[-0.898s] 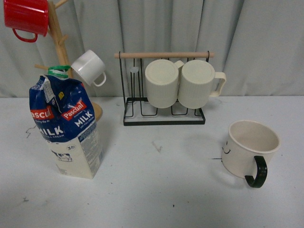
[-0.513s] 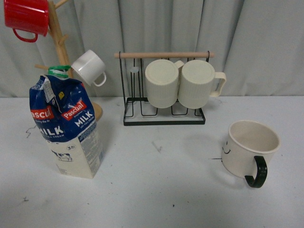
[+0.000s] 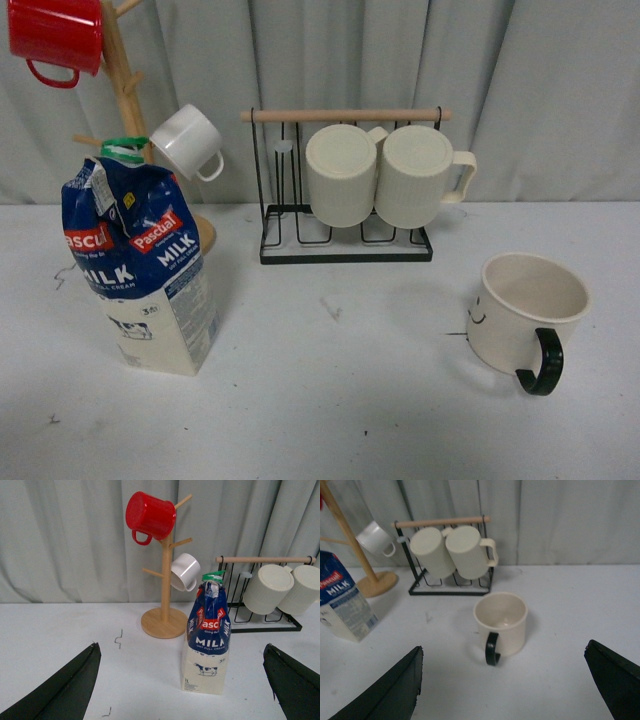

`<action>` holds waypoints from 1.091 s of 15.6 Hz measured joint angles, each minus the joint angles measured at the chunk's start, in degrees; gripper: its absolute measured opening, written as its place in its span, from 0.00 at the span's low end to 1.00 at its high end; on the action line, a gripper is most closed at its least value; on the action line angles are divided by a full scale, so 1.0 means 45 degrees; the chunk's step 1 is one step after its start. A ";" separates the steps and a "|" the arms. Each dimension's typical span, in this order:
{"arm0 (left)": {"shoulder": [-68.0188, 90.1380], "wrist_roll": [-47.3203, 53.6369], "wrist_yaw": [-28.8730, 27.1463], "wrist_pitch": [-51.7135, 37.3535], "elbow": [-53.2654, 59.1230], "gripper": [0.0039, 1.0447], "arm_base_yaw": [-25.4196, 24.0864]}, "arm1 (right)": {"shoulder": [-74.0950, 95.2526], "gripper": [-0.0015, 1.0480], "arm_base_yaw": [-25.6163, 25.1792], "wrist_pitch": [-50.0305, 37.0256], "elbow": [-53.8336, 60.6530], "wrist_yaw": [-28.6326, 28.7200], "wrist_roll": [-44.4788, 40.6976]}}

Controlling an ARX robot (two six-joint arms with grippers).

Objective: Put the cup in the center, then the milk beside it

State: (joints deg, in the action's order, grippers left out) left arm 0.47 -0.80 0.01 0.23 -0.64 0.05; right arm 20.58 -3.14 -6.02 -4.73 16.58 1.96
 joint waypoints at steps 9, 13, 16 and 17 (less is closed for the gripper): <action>0.0000 0.0000 -0.0010 -0.0005 0.0000 0.94 0.0000 | 1.5310 0.94 0.2035 -0.3079 -0.8179 -0.4643 0.3604; 0.0000 0.0000 -0.0010 -0.0005 0.0000 0.94 0.0000 | 1.8991 0.94 0.2195 0.0860 -1.2133 -0.4590 0.5469; 0.0000 0.0000 -0.0010 -0.0005 0.0000 0.94 0.0000 | 1.9734 0.94 0.2195 0.2297 -1.3129 -0.4590 0.5717; 0.0000 0.0000 -0.0010 -0.0005 0.0000 0.94 0.0000 | 1.9968 0.94 0.2195 0.2399 -1.3270 -0.4677 0.5712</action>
State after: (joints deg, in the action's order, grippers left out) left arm 0.47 -0.80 -0.03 0.21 -0.64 0.05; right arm 110.43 6.74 4.78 -64.45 -4.47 27.66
